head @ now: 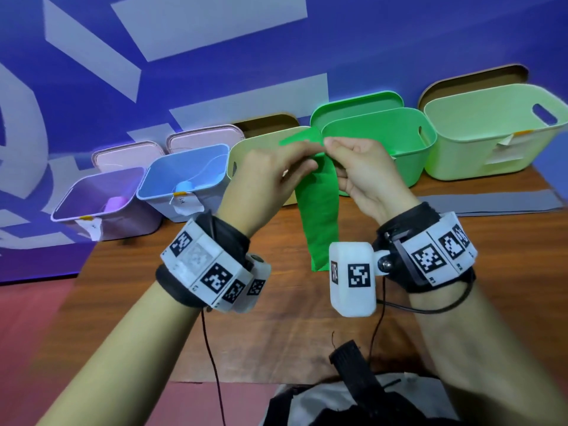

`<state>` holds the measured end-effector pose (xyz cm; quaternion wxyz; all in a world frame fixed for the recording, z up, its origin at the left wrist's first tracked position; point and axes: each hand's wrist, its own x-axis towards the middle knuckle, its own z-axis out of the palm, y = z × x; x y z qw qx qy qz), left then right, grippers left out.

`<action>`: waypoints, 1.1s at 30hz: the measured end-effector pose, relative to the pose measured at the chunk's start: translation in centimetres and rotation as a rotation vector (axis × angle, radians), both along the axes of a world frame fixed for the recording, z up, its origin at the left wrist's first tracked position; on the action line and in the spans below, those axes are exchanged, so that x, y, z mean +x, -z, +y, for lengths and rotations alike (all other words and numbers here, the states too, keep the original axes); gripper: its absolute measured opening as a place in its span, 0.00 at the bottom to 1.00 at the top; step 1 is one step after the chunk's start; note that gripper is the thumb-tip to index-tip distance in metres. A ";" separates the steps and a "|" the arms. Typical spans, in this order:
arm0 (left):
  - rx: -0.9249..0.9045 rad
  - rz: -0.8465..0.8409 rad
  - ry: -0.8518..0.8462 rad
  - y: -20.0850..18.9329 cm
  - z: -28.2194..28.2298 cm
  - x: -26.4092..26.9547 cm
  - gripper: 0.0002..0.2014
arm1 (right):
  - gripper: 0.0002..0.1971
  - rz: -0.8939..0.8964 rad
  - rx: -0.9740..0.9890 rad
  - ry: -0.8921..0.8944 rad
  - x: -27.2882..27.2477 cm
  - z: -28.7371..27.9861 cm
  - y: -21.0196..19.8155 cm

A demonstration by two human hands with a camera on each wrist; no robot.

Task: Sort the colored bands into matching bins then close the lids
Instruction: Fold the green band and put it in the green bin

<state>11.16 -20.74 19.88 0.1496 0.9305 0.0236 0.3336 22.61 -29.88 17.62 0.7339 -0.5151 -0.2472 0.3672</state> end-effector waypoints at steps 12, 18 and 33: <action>-0.184 0.060 0.084 1.3 -0.6 -0.9 0.11 | 0.08 0.051 -0.012 0.025 0.2 0.4 0.7; -0.586 -0.049 -0.238 0.5 0.4 -0.1 0.09 | 0.09 0.024 -0.007 0.106 0.4 0.1 0.8; -1.087 0.024 -0.275 1.3 0.1 1.5 0.09 | 0.06 -0.013 -0.005 0.130 0.4 0.1 1.1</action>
